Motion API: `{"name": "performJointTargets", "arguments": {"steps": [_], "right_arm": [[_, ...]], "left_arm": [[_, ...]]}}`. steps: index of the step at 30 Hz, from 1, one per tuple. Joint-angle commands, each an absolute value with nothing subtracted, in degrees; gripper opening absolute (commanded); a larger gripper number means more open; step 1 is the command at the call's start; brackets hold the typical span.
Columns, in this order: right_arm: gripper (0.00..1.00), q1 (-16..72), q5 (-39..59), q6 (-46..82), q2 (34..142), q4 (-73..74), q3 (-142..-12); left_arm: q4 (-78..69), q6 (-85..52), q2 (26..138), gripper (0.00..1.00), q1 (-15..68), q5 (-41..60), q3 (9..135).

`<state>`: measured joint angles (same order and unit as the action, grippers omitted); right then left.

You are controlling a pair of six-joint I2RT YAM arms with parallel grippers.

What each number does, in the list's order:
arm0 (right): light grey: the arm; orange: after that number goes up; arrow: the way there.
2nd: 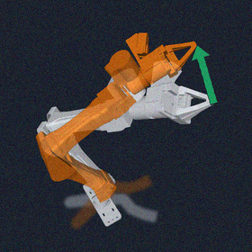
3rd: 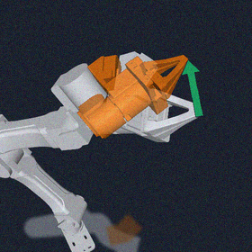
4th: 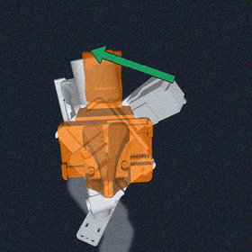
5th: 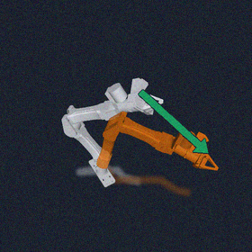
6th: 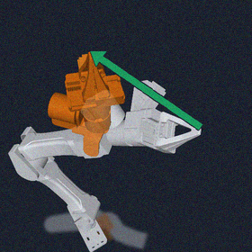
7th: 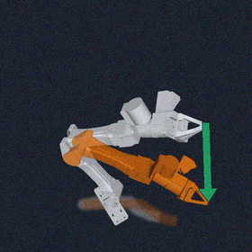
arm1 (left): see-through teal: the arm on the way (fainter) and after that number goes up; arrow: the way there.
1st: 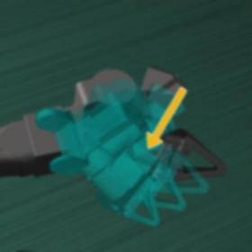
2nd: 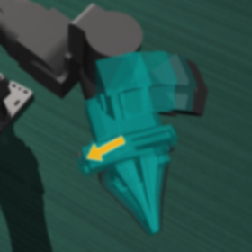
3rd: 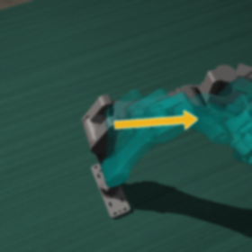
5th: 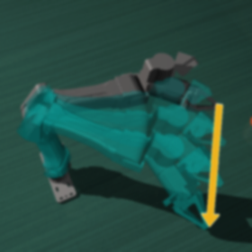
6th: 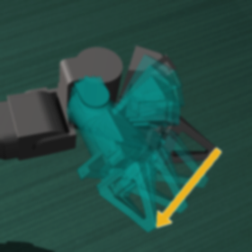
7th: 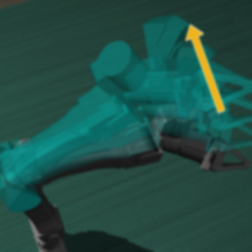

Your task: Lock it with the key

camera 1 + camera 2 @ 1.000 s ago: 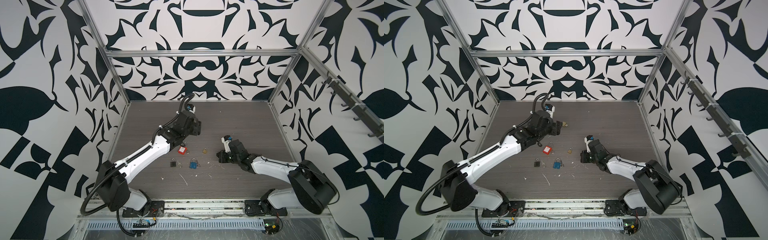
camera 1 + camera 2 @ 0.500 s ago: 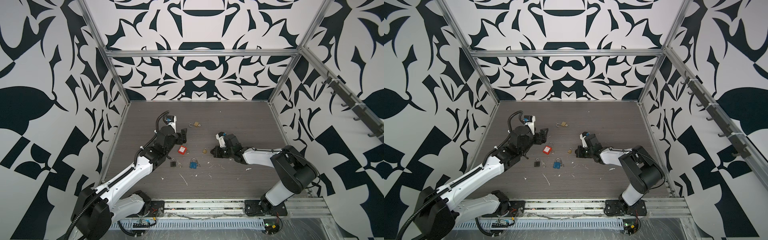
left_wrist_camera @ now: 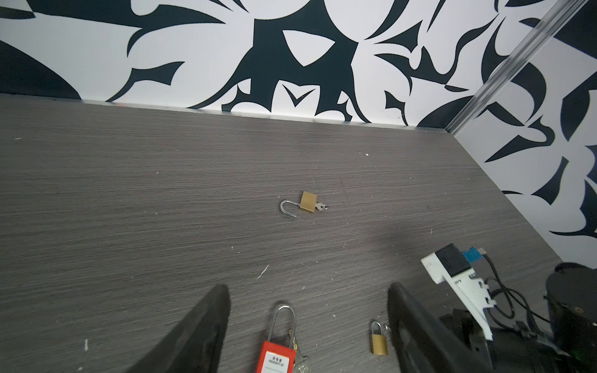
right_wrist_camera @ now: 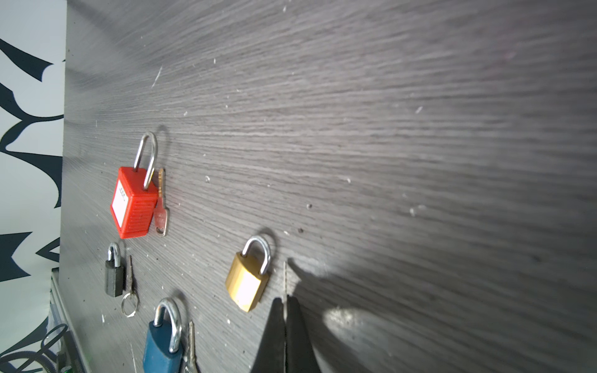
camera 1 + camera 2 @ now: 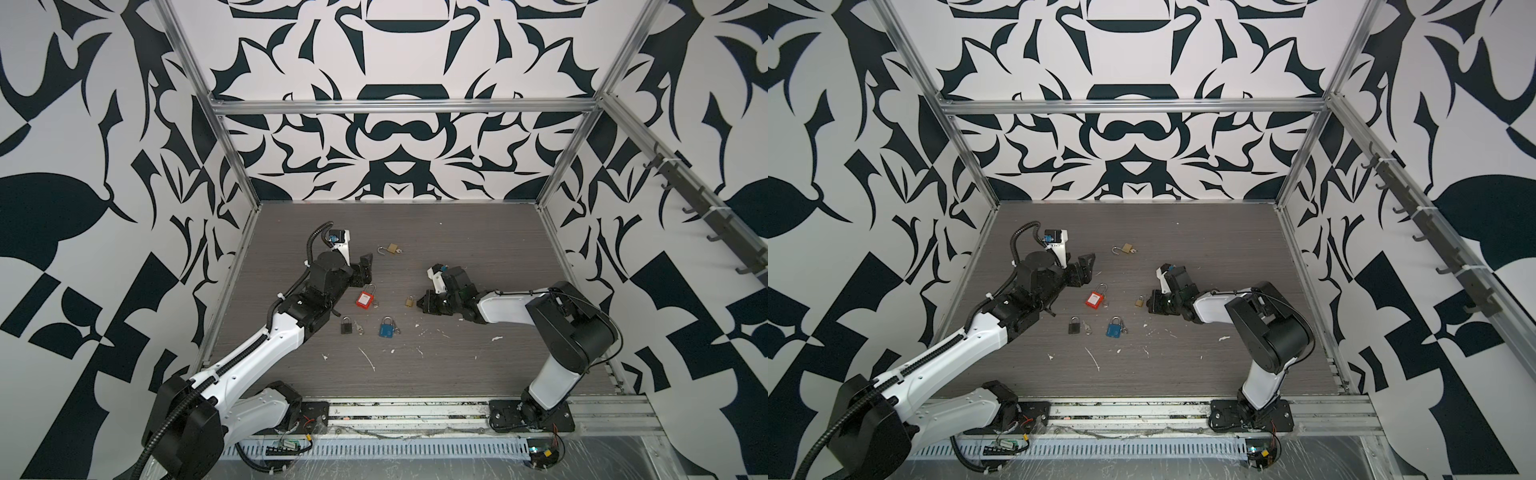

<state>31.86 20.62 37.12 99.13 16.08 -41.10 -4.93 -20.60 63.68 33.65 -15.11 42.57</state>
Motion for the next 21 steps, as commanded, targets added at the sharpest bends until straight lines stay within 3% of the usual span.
{"name": "performJointTargets", "arguments": {"steps": [1, 14, 21], "right_arm": [[0.02, 32.13, 20.56, 36.87, 99.33, 15.01, -42.85], [0.21, 32.68, 20.75, 37.23, 99.88, 14.68, -43.22], [0.26, 32.72, 20.26, 37.14, 98.89, 14.17, -43.31]], "left_arm": [[-6.59, -21.1, 63.18, 0.8, 33.36, -14.59, 42.08], [-6.59, -21.12, 63.63, 0.8, 33.29, -14.42, 41.96], [-6.57, -21.2, 63.79, 0.8, 33.24, -14.22, 42.0]]}}
